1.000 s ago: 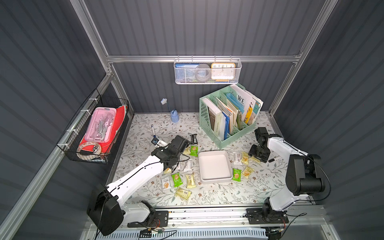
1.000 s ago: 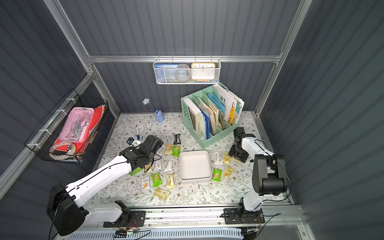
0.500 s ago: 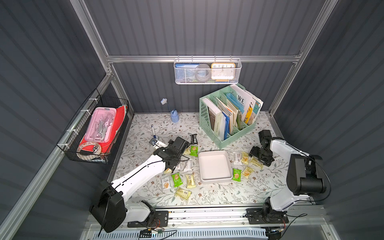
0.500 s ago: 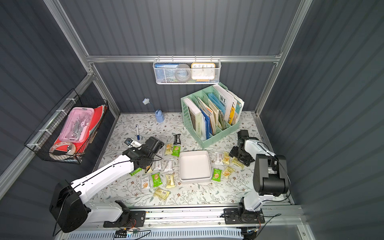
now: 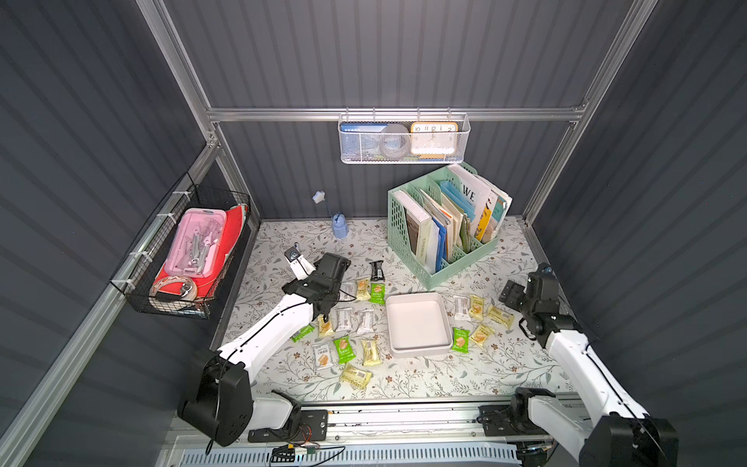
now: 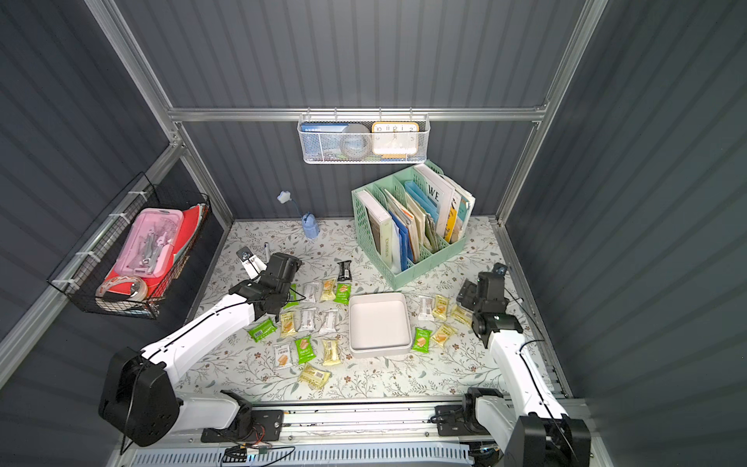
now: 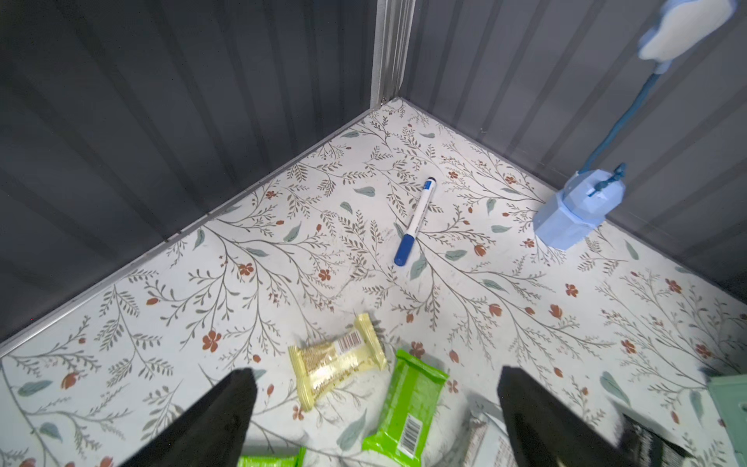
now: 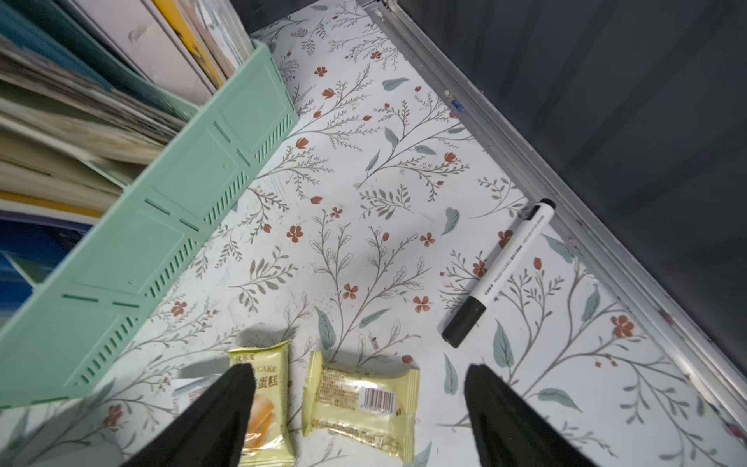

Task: Take the cookies out of the storage box
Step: Place the cookie at the center of the board, then reset both arms

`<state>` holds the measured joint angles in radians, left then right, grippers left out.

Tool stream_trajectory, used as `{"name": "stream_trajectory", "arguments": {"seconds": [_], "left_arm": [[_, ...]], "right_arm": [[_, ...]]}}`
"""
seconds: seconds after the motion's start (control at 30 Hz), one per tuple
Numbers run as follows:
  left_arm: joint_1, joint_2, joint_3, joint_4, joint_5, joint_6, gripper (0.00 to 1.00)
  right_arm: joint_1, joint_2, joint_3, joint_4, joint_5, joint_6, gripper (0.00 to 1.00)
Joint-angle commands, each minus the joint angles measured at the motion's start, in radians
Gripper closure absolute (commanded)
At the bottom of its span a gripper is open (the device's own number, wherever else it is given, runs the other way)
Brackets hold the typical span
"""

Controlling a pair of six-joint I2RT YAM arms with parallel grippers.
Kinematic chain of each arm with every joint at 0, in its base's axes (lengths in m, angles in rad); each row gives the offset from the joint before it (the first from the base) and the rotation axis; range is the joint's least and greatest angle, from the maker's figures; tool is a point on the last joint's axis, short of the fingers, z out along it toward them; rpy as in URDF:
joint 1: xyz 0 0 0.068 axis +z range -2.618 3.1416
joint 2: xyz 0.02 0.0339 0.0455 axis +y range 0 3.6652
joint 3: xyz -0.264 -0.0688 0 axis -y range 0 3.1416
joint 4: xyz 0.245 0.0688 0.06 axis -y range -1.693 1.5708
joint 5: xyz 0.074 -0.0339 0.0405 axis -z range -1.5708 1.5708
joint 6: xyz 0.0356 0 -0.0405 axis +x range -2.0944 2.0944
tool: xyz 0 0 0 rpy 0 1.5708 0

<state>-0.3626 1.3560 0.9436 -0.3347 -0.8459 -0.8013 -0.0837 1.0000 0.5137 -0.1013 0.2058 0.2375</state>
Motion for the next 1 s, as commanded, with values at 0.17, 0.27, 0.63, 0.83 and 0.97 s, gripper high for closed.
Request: {"name": "stream_trajectory", "arguments": {"seconds": [0.17, 0.27, 0.63, 0.83, 0.97], "left_arm": [[0.207, -0.079, -0.188, 0.371, 0.259, 0.41, 0.01], [0.259, -0.103, -0.26, 0.458, 0.305, 0.458, 0.0], [0.347, -0.029, -0.384, 0.689, 0.439, 0.549, 0.0], [0.347, 0.075, -0.397, 0.844, 0.512, 0.633, 0.0], [0.349, 0.165, -0.384, 0.952, 0.582, 0.744, 0.0]], "right_arm": [[-0.002, 0.166, -0.079, 0.416, -0.051, -0.136, 0.14], [-0.003, 0.277, -0.109, 0.601, -0.072, -0.137, 0.14], [0.011, 0.524, -0.106, 0.951, -0.232, -0.146, 0.15], [0.011, 0.568, -0.158, 1.101, -0.224, -0.141, 0.07], [0.011, 0.561, -0.153, 1.077, -0.227, -0.146, 0.04]]}}
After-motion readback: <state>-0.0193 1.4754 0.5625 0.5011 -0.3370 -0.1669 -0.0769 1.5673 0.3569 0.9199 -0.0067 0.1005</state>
